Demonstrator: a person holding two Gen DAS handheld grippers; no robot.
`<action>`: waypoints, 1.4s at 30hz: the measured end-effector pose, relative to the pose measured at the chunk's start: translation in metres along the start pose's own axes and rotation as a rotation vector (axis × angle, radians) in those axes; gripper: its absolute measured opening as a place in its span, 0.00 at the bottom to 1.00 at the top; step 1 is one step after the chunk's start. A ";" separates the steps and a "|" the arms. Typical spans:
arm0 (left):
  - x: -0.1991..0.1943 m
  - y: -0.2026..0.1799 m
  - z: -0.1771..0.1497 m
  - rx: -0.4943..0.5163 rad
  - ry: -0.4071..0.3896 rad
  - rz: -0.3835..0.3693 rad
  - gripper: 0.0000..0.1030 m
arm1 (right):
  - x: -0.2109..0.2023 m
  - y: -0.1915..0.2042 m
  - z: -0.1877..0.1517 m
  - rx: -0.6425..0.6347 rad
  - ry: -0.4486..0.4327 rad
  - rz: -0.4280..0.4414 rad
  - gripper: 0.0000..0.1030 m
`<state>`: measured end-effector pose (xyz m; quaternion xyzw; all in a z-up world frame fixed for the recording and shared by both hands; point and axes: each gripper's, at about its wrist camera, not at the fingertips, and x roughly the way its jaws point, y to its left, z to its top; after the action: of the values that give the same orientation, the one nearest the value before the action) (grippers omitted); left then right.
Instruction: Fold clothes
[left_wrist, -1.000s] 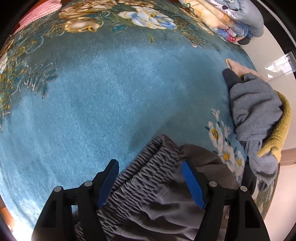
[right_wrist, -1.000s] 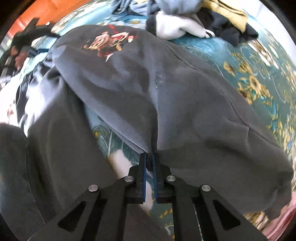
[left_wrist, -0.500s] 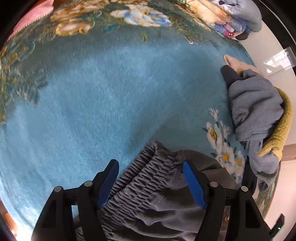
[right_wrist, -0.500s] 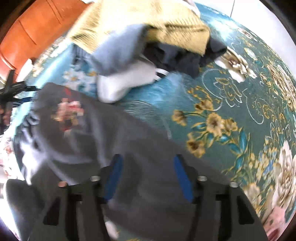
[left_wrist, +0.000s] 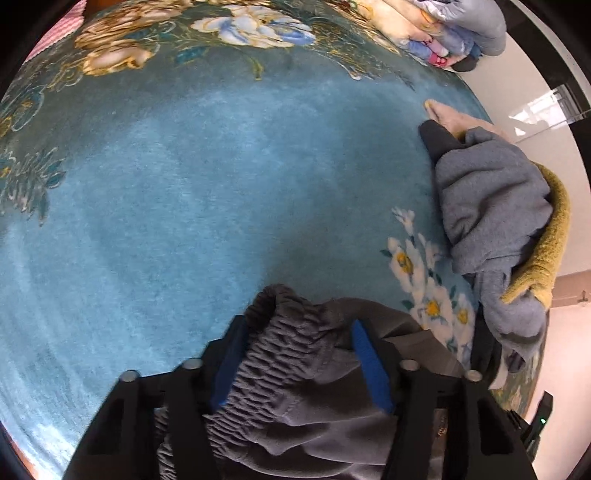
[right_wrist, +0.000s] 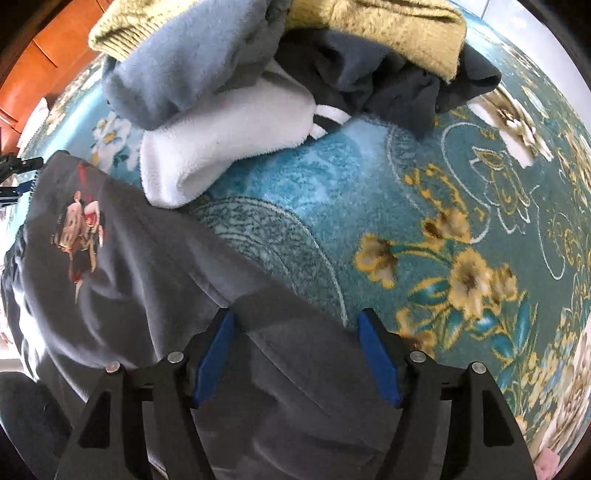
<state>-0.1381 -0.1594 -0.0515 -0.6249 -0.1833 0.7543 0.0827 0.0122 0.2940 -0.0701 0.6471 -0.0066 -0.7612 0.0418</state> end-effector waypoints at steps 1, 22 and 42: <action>0.000 0.004 0.000 -0.015 0.000 0.002 0.48 | 0.000 0.002 0.000 0.000 0.003 -0.007 0.68; -0.129 -0.003 -0.069 0.045 -0.241 -0.154 0.08 | -0.150 0.049 -0.068 0.040 -0.209 -0.047 0.06; -0.142 0.121 -0.207 -0.249 -0.209 -0.164 0.18 | -0.109 0.115 -0.268 -0.044 -0.116 0.141 0.07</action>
<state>0.1047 -0.2850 0.0008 -0.5315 -0.3332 0.7773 0.0463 0.2999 0.1992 0.0014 0.5989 -0.0377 -0.7925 0.1089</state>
